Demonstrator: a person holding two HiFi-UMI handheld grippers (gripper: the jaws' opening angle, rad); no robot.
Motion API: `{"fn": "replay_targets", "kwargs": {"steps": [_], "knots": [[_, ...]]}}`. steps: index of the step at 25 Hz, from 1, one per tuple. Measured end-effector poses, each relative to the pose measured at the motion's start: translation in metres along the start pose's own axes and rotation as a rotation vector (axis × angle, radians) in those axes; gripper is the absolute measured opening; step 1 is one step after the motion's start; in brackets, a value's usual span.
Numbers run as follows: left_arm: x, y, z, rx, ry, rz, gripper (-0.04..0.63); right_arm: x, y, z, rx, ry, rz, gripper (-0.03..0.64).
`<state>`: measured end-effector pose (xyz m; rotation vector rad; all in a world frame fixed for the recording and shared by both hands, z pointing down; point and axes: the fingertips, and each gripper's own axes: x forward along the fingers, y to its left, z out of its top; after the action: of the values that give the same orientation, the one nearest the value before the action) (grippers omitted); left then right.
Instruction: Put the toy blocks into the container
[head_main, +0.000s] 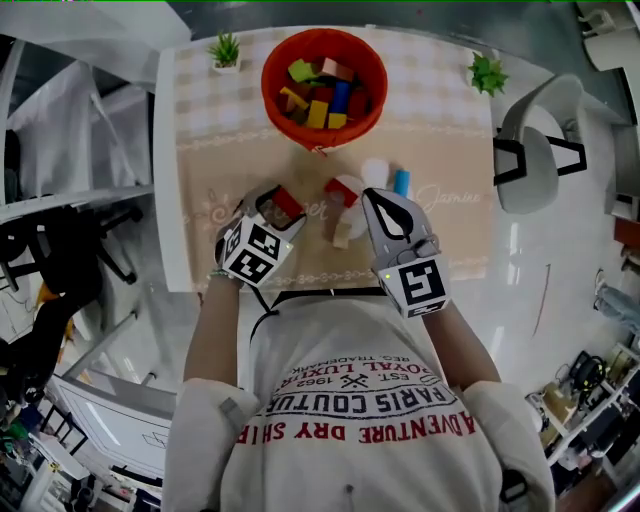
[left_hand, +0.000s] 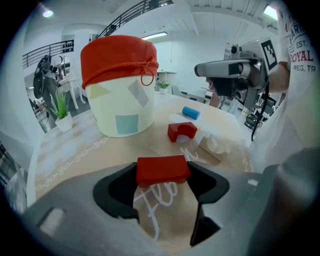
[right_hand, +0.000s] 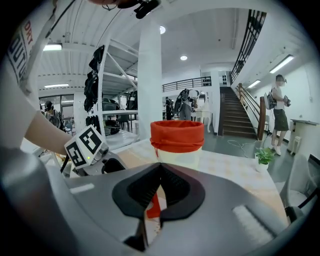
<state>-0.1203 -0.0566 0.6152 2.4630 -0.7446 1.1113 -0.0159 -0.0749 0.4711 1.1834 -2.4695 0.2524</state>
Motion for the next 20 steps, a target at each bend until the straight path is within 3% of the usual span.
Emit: {"fn": "replay_targets", "kwargs": {"steps": [11, 20], "knots": [[-0.076, 0.018, 0.092, 0.125, -0.208, 0.116, 0.318, -0.013, -0.004, 0.039, -0.037, -0.070, -0.041, 0.000], [-0.126, 0.034, 0.169, 0.106, -0.421, 0.169, 0.318, -0.021, -0.022, 0.074, -0.038, -0.141, -0.098, 0.000]]}}
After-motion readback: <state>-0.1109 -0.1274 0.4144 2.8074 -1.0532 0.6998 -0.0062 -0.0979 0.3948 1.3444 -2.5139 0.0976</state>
